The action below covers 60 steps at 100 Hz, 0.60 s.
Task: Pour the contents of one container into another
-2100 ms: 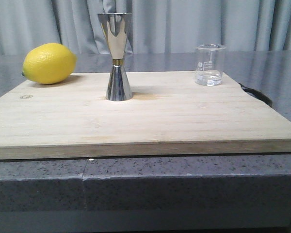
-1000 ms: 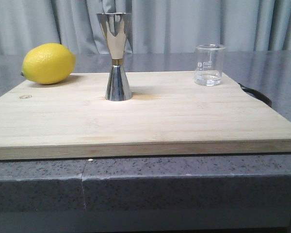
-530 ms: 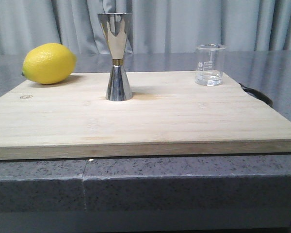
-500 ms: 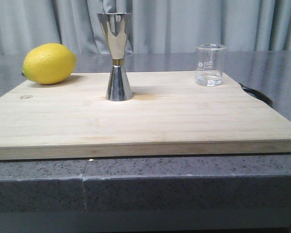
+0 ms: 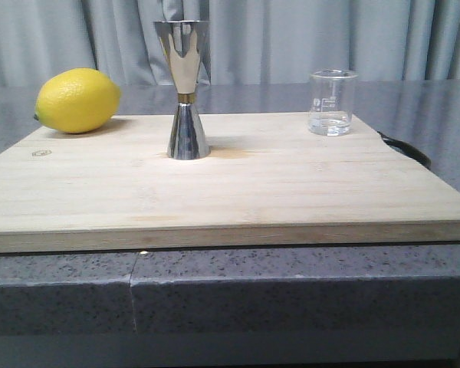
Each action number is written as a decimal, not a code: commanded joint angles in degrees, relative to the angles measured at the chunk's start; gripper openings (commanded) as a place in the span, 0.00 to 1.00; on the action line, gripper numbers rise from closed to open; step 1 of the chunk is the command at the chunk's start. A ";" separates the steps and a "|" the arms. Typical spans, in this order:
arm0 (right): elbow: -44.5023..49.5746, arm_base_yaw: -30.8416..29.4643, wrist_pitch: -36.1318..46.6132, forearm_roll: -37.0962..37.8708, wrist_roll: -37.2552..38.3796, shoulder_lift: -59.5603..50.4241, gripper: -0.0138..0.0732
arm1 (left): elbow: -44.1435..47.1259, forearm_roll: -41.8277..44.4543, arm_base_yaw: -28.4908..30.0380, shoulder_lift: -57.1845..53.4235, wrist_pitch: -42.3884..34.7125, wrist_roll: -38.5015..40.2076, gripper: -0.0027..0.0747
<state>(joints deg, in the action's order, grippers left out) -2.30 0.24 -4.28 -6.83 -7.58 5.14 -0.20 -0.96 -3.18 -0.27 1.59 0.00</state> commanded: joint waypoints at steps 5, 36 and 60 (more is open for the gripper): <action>4.56 -0.34 7.66 -0.12 -0.30 -4.99 0.08 | 0.78 -0.06 -0.48 -1.54 -5.00 0.48 0.01; 4.33 -0.34 4.28 -0.17 -0.30 -6.69 0.08 | 0.78 -0.06 -0.48 -1.54 -5.00 0.48 0.01; 4.33 -0.34 4.28 5.71 7.58 -6.69 0.08 | 0.78 -0.06 -0.48 -1.54 -5.00 0.48 0.01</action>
<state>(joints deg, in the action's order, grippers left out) 0.56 0.24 -4.45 -6.11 -5.34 -0.56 -0.20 -0.96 -3.18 -0.27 1.45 0.00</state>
